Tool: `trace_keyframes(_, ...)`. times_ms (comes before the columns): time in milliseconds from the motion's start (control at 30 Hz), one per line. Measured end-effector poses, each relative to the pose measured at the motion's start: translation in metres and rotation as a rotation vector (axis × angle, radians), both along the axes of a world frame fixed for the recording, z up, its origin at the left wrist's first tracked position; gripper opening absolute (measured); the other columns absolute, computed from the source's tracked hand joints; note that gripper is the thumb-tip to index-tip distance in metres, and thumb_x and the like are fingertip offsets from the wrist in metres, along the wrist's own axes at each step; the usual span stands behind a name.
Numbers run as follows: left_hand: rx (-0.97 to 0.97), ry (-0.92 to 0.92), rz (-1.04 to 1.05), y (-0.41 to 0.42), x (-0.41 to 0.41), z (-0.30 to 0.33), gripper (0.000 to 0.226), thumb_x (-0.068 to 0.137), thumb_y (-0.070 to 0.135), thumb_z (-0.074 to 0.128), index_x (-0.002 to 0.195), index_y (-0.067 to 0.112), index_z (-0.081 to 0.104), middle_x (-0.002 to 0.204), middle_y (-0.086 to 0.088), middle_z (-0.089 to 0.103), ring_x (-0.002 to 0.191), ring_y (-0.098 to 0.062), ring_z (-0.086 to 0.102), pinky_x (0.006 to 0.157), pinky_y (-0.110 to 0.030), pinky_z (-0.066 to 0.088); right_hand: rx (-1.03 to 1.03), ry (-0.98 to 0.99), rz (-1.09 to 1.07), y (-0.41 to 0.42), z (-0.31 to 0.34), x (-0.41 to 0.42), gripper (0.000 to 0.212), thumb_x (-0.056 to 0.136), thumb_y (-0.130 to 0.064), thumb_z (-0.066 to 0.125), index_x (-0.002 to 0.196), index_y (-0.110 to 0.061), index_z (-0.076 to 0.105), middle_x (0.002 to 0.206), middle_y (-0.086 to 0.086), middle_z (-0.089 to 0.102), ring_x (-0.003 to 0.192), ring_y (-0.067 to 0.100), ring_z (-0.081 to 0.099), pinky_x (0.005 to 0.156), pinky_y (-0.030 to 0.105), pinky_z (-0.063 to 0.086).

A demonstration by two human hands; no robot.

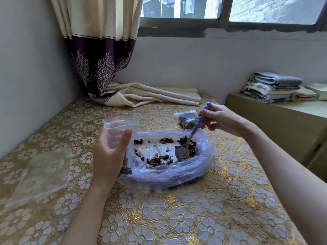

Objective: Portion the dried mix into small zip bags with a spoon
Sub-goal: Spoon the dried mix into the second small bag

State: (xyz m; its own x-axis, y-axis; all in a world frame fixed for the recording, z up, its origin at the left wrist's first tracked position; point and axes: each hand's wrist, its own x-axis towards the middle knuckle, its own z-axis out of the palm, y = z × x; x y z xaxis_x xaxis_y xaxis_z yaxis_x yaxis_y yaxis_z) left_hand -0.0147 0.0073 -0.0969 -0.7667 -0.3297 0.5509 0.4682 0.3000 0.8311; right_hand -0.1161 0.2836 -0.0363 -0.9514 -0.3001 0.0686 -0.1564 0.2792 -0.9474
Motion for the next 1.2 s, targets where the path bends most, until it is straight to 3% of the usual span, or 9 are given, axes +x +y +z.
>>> trace_keyframes(300, -0.034, 0.010, 0.007, 0.003, 0.000, 0.001, 0.090, 0.056, 0.085, 0.049, 0.117, 0.019, 0.053, 0.089, 0.010, 0.064, 0.078, 0.009, 0.062, 0.065, -0.004, 0.046, -0.023, -0.258, 0.099, 0.008, -0.013, -0.019, 0.013, 0.097, -0.017, 0.045, 0.088, -0.012, 0.053, 0.074, 0.002, 0.060, 0.065, 0.012, 0.054, 0.052, 0.020, 0.040)
trace_keyframes(567, -0.041, -0.001, -0.009, 0.006, 0.002, 0.002, 0.082, 0.055, 0.085, 0.049, 0.111, 0.024, 0.051, 0.087, 0.012, 0.063, 0.074, 0.013, 0.061, 0.060, -0.002, 0.044, 0.033, -0.313, 0.052, -0.002, -0.021, -0.014, 0.021, 0.096, -0.014, 0.049, 0.080, -0.003, 0.060, 0.069, 0.007, 0.061, 0.054, 0.011, 0.050, 0.043, 0.014, 0.039)
trace_keyframes(733, -0.060, -0.016, -0.023, 0.007, 0.002, 0.002, 0.091, 0.053, 0.087, 0.049, 0.111, 0.017, 0.052, 0.086, 0.011, 0.064, 0.072, 0.010, 0.062, 0.057, -0.003, 0.045, -0.018, -0.305, -0.056, -0.002, -0.020, -0.011, 0.026, 0.096, -0.013, 0.049, 0.076, -0.002, 0.060, 0.059, 0.007, 0.061, 0.042, 0.008, 0.051, 0.038, 0.013, 0.040)
trace_keyframes(900, -0.103, -0.031, -0.045, 0.005, 0.001, 0.002, 0.102, 0.052, 0.086, 0.050, 0.125, 0.015, 0.047, 0.091, 0.009, 0.064, 0.076, 0.008, 0.062, 0.060, -0.004, 0.045, -0.108, -0.269, -0.116, -0.001, -0.022, -0.007, 0.027, 0.096, -0.014, 0.048, 0.075, -0.003, 0.060, 0.060, 0.007, 0.060, 0.044, 0.008, 0.052, 0.041, 0.013, 0.041)
trace_keyframes(1200, -0.231, -0.116, -0.051, 0.004, -0.003, -0.006, 0.113, 0.048, 0.090, 0.049, 0.136, 0.020, 0.038, 0.096, 0.003, 0.065, 0.072, -0.003, 0.065, 0.063, -0.020, 0.056, -0.209, -0.167, -0.266, -0.004, -0.019, -0.003, 0.030, 0.096, -0.014, 0.047, 0.072, -0.003, 0.060, 0.058, 0.007, 0.062, 0.041, 0.007, 0.051, 0.038, 0.013, 0.040)
